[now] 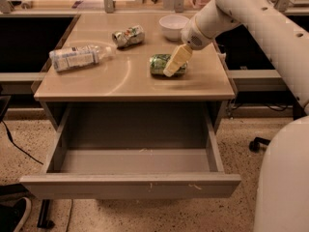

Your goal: Place green can into top drawer

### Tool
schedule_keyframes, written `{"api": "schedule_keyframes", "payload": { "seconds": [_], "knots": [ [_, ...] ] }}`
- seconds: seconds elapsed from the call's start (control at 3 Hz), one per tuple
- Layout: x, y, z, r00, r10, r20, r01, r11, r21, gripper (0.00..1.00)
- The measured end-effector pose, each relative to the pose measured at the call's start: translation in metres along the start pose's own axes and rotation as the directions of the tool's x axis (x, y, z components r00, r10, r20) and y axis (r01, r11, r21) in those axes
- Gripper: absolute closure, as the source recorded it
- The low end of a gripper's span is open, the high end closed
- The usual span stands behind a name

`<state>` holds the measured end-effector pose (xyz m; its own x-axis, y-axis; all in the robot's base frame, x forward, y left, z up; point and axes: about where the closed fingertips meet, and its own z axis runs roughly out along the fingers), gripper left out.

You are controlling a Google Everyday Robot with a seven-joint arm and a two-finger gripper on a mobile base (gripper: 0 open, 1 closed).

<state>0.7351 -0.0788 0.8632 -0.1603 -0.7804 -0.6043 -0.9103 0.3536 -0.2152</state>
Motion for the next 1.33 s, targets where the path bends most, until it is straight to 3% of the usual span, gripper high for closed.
{"api": "schedule_keyframes", "payload": {
  "seconds": [0.33,1.33],
  "knots": [
    [0.0119,-0.0021,0.0188,0.999,0.044,0.014,-0.044,0.9989,-0.018,0.18],
    [0.0123,-0.0019,0.0199,0.999,0.045,0.014,-0.045,0.9988,-0.020,0.87]
  ]
}}
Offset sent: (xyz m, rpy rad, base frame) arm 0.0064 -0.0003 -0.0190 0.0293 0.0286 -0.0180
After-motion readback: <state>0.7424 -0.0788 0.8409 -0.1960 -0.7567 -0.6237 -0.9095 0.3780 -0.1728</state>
